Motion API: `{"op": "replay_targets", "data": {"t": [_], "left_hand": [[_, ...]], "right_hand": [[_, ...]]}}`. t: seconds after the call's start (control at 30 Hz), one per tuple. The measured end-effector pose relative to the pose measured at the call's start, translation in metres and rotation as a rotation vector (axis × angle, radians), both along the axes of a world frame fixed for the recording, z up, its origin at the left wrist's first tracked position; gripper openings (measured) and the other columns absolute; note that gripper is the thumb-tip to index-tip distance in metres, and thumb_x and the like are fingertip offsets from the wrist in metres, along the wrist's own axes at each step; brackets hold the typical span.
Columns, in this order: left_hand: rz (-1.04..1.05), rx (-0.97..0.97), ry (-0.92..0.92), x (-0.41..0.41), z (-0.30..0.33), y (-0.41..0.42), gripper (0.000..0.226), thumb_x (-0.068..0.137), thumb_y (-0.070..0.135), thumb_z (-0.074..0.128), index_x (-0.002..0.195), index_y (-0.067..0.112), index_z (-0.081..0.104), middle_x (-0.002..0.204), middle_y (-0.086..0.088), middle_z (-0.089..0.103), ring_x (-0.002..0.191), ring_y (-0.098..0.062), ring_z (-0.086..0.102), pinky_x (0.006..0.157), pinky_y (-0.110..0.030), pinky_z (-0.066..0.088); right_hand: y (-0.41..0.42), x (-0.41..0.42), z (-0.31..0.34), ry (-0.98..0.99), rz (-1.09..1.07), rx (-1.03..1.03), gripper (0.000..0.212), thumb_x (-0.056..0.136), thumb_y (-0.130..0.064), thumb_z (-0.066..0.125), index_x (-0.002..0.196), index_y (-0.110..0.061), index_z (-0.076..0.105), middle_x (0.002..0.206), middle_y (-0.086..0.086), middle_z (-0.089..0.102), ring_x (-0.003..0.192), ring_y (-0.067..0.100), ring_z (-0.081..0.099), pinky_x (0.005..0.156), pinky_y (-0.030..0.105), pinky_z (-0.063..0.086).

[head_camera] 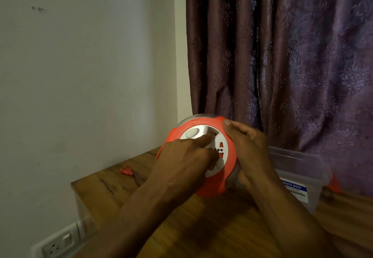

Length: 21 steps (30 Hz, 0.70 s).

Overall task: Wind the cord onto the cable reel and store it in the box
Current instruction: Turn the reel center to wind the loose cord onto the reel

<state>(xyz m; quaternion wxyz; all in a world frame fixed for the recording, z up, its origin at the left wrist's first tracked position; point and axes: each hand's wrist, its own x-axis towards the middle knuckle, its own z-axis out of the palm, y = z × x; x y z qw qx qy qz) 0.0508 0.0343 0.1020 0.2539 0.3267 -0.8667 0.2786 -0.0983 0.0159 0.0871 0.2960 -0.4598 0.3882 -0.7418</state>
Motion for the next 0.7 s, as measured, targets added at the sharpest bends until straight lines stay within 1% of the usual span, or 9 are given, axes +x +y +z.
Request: {"op": "replay_targets", "data": {"t": [0.17,0.27,0.33,0.4,0.5,0.53,0.6,0.63,0.7], "left_hand": [[-0.078,-0.073,-0.084,0.008,0.002,0.001,0.039,0.040,0.012,0.091,0.072,0.017,0.071,0.110,-0.006,0.068,0.078,-0.036,0.068,0.052,-0.048,0.056],[-0.118,-0.063,-0.104,0.013,0.003,0.001,0.039,0.037,0.013,0.092,0.069,0.017,0.071,0.107,-0.005,0.069,0.076,-0.034,0.068,0.051,-0.046,0.056],[-0.135,-0.009,-0.073,0.017,0.004,0.000,0.034,0.042,0.010,0.090,0.064,0.020,0.067,0.110,-0.001,0.069,0.084,-0.035,0.068,0.051,-0.046,0.057],[-0.131,0.017,-0.018,0.019,0.001,-0.001,0.028,0.053,0.012,0.086,0.067,0.023,0.066,0.115,0.003,0.066,0.092,-0.034,0.066,0.057,-0.044,0.058],[-0.193,0.025,0.195,0.021,-0.013,0.004,0.012,0.077,0.024,0.064,0.089,0.024,0.066,0.120,0.006,0.063,0.096,-0.028,0.066,0.067,-0.040,0.059],[-0.195,0.024,0.278,0.020,-0.018,0.006,0.020,0.080,0.028,0.055,0.096,0.025,0.065,0.120,0.006,0.063,0.092,-0.025,0.067,0.067,-0.036,0.059],[-0.121,0.028,0.393,0.023,-0.024,0.009,0.031,0.083,0.035,0.049,0.111,0.025,0.059,0.118,0.005,0.064,0.078,-0.019,0.068,0.059,-0.028,0.057],[-0.070,0.041,0.416,0.022,-0.026,0.010,0.037,0.084,0.039,0.049,0.118,0.026,0.055,0.117,0.004,0.064,0.072,-0.016,0.067,0.055,-0.024,0.055],[0.014,0.073,0.409,0.019,-0.028,0.010,0.048,0.086,0.047,0.047,0.130,0.030,0.044,0.122,0.003,0.061,0.069,-0.013,0.066,0.050,-0.025,0.053]], "right_hand": [[0.000,0.001,-0.001,0.033,0.029,-0.007,0.021,0.089,-0.028,0.068,0.074,-0.038,0.078,0.082,-0.001,0.080,0.073,0.020,0.077,0.067,0.036,0.060],[-0.001,0.003,-0.003,0.057,0.037,0.000,0.020,0.090,-0.028,0.067,0.076,-0.038,0.078,0.085,0.001,0.080,0.075,0.023,0.077,0.071,0.041,0.062],[-0.001,0.004,-0.003,0.063,0.030,0.002,0.018,0.090,-0.027,0.068,0.078,-0.035,0.078,0.086,0.002,0.080,0.077,0.025,0.076,0.074,0.043,0.062],[-0.001,0.005,-0.003,0.076,0.017,-0.005,0.015,0.090,-0.028,0.068,0.081,-0.033,0.078,0.086,0.002,0.080,0.078,0.024,0.076,0.075,0.044,0.062],[0.000,0.003,-0.001,0.083,-0.007,-0.017,0.011,0.089,-0.031,0.068,0.084,-0.034,0.077,0.088,0.001,0.079,0.081,0.025,0.076,0.077,0.047,0.062],[0.001,0.002,0.000,0.077,-0.017,-0.017,0.011,0.089,-0.032,0.068,0.084,-0.034,0.077,0.088,0.001,0.079,0.082,0.026,0.076,0.078,0.048,0.062],[0.002,0.002,0.002,0.061,-0.038,-0.019,0.009,0.088,-0.032,0.069,0.084,-0.033,0.077,0.086,0.001,0.079,0.083,0.027,0.075,0.080,0.050,0.061],[0.002,0.000,0.003,0.052,-0.058,-0.019,0.009,0.088,-0.032,0.069,0.084,-0.032,0.077,0.085,0.001,0.079,0.084,0.027,0.075,0.080,0.050,0.061],[0.003,-0.001,0.005,0.038,-0.074,-0.025,0.009,0.088,-0.032,0.068,0.085,-0.031,0.076,0.085,0.001,0.079,0.084,0.026,0.075,0.080,0.049,0.061]]}}
